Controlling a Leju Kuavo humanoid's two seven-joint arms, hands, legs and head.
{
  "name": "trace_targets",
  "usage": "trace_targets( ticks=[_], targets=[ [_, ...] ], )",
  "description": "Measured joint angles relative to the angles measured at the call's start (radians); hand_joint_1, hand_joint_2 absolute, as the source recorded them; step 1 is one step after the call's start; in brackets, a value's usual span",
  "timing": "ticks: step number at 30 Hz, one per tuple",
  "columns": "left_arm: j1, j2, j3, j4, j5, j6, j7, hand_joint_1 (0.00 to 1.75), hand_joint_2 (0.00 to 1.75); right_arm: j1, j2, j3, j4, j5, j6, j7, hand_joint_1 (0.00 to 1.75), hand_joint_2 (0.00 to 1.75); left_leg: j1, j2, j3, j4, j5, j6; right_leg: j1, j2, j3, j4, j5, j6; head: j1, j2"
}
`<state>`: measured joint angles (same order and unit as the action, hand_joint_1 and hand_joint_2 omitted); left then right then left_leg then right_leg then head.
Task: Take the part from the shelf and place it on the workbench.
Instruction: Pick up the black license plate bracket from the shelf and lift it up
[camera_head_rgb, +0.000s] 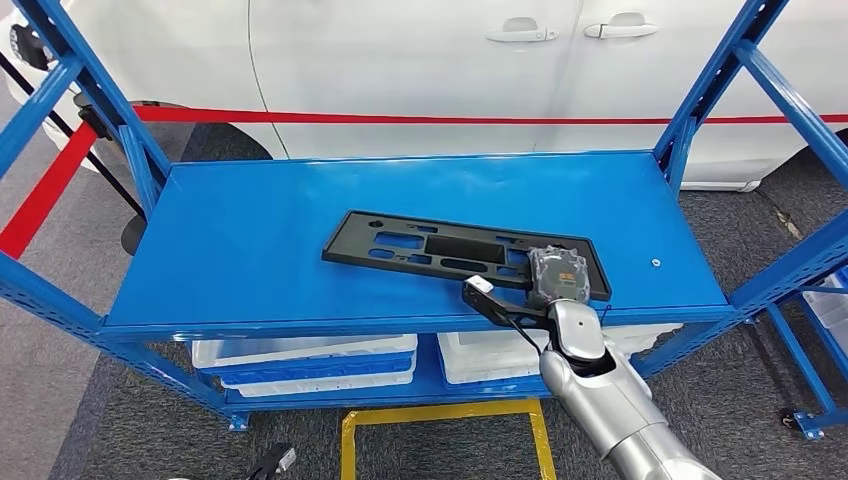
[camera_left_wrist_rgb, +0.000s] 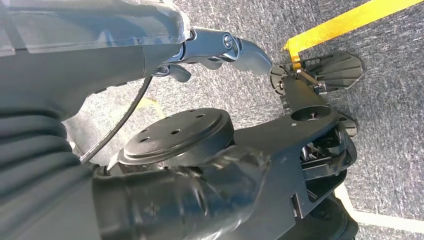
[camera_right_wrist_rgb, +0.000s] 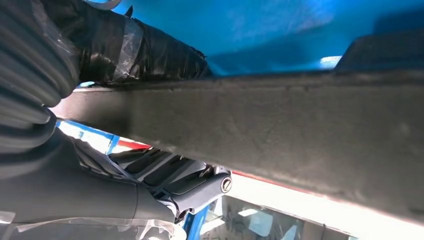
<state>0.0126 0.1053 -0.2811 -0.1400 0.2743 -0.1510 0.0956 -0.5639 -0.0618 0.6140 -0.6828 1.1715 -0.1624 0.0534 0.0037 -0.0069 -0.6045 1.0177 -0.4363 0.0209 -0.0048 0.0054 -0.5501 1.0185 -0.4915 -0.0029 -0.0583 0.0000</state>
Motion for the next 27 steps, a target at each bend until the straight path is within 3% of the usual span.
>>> trace_targets(
  ticks=[19,27],
  targets=[
    [0.005,-0.003,0.024,0.000,0.071,0.053,-0.024,0.00,1.75,0.116,-0.016,-0.014,-0.224,-0.056,0.008,-0.052,1.75,1.75,0.000,0.000,-0.004,0.000,0.000,0.000,0.000,0.000,-0.004,0.000,0.000,0.000,0.000,0.000],
    [0.007,-0.005,0.033,0.000,0.078,0.031,-0.008,0.00,1.75,0.140,-0.044,-0.018,-0.343,-0.077,-0.017,-0.088,1.75,1.75,0.000,0.000,-0.005,0.000,0.000,0.000,-0.001,0.000,-0.005,0.000,0.000,0.000,0.000,0.000]
  ],
)
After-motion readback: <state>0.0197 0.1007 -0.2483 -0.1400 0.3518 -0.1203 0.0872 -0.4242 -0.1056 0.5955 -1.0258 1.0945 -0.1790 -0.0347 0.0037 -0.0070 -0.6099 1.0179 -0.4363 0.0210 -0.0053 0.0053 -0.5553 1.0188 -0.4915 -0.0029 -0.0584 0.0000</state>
